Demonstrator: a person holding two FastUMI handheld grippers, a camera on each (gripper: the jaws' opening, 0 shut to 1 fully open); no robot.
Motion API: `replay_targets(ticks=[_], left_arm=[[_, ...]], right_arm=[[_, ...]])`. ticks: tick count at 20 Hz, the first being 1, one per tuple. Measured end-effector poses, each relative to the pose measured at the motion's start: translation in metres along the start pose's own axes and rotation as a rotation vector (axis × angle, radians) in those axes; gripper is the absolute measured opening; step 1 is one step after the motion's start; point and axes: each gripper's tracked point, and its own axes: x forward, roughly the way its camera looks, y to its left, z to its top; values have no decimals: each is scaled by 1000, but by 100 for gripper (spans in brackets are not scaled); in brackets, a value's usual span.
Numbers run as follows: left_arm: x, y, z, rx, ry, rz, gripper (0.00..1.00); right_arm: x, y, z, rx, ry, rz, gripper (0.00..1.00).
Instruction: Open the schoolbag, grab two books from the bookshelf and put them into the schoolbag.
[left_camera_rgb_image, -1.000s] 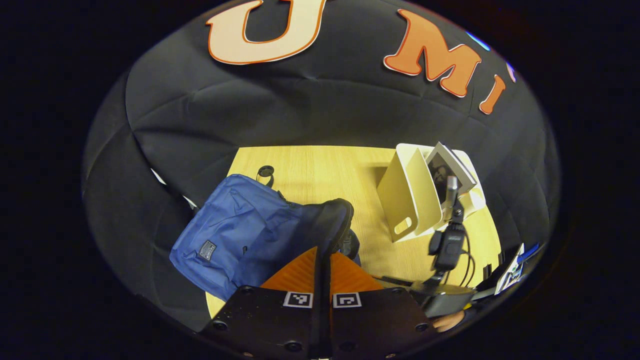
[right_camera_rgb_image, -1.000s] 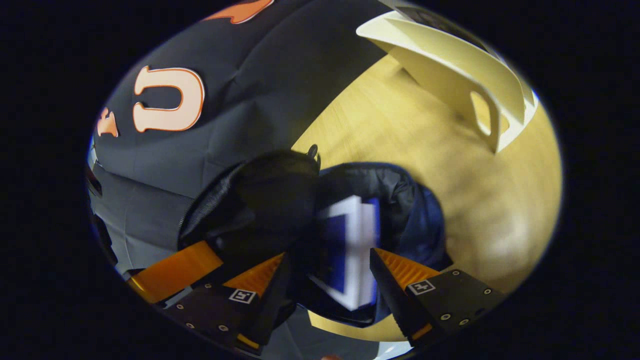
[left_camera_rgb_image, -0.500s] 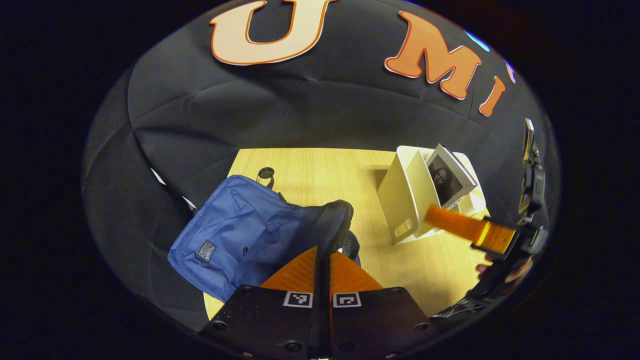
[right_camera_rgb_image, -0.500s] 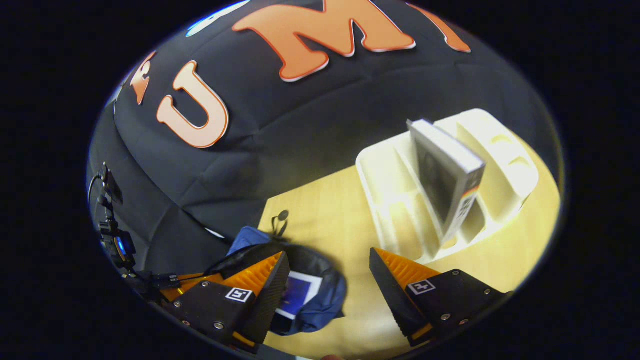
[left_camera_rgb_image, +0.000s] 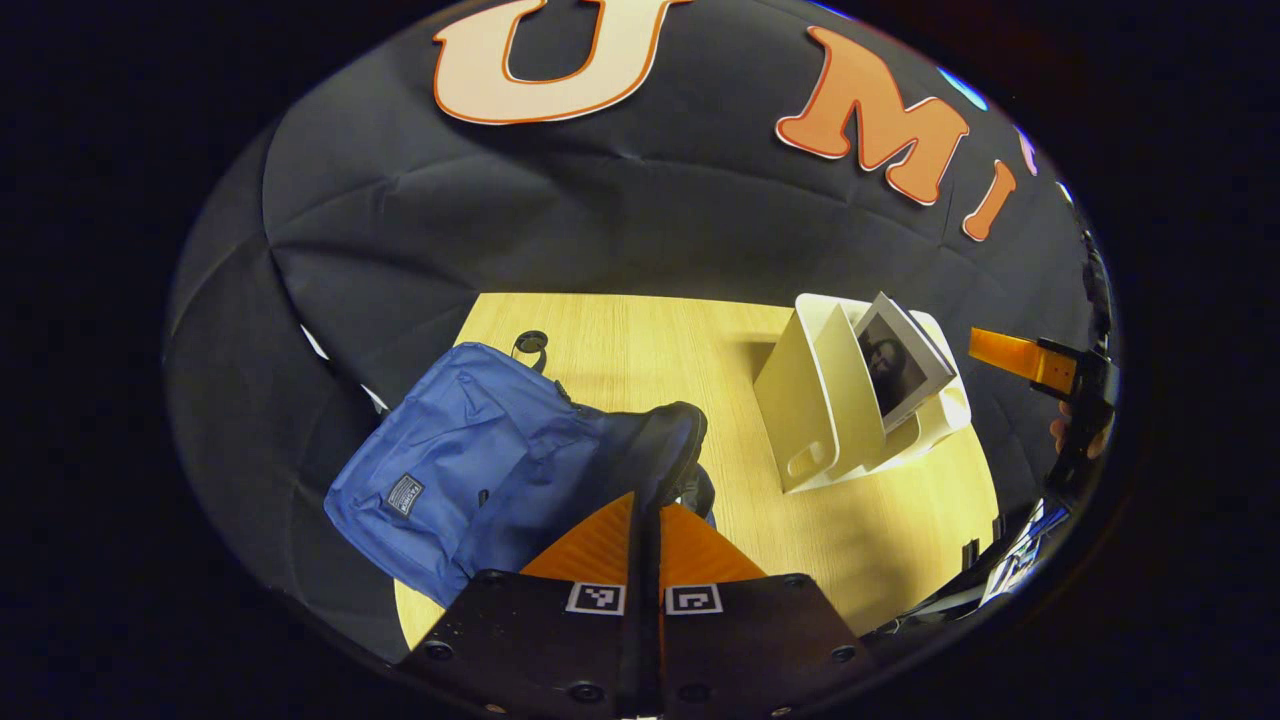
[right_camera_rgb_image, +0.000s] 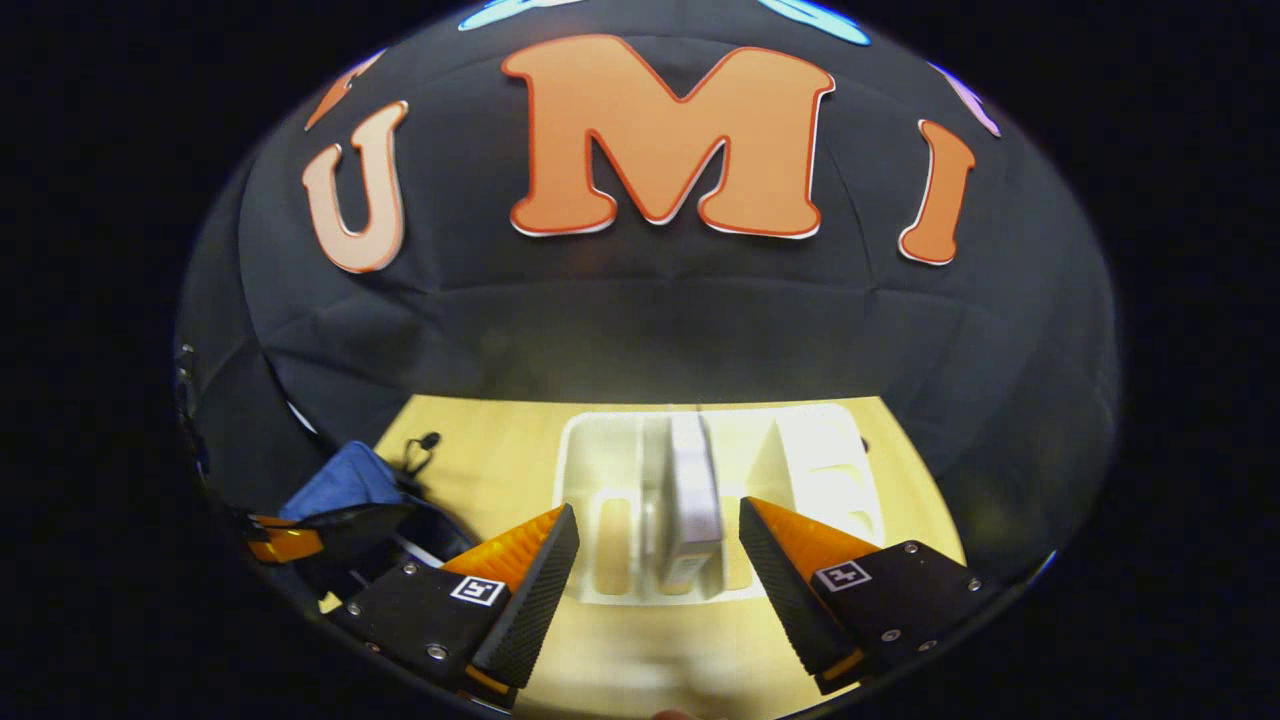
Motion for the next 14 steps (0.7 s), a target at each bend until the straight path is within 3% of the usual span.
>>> replay_targets(ticks=[6, 14], left_arm=[[0, 2, 0, 2, 1, 3, 0], [7, 8, -2, -23, 17, 5, 1]], right_arm=[[54, 0, -32, -126, 215, 19, 97], [116, -11, -30, -96, 361, 4, 98]])
